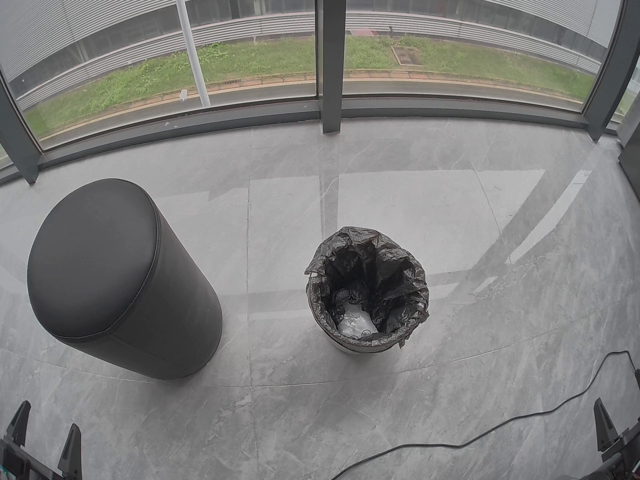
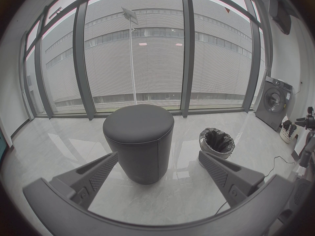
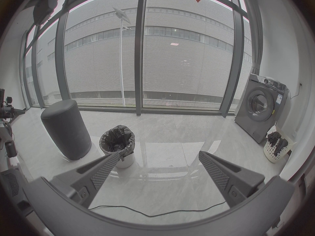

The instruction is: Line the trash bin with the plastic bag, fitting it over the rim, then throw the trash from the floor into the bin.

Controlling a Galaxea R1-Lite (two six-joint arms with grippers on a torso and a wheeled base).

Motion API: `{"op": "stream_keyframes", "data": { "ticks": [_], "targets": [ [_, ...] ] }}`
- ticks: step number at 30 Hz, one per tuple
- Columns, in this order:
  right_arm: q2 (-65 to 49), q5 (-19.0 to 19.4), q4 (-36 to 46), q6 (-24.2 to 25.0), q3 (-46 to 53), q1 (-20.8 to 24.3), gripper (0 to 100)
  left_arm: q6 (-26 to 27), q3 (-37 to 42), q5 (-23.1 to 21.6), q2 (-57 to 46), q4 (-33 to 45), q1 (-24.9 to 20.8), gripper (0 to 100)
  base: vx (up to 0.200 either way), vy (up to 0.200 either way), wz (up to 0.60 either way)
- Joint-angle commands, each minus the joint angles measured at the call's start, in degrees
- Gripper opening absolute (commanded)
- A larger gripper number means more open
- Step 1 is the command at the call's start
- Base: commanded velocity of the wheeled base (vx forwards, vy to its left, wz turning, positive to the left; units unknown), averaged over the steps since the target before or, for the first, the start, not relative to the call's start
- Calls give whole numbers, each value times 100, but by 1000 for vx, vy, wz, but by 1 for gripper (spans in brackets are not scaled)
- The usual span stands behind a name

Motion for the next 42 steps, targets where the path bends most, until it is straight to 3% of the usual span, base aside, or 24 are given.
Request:
{"op": "stream_keyframes", "data": {
  "ticks": [1,5,9,42],
  "targets": [
    [-36,-207,-27,620,90,0,100,-4,101,10,-79,-2,1,100,0,0,0],
    [-27,-190,17,321,81,-9,100,31,101,19,-79,-2,1,100,0,0,0],
    [-36,-190,-18,488,90,-9,100,14,101,10,-79,-2,1,100,0,0,0],
    [-36,-181,-9,462,90,0,100,-30,101,10,-79,-2,1,100,0,0,0]
  ]
}}
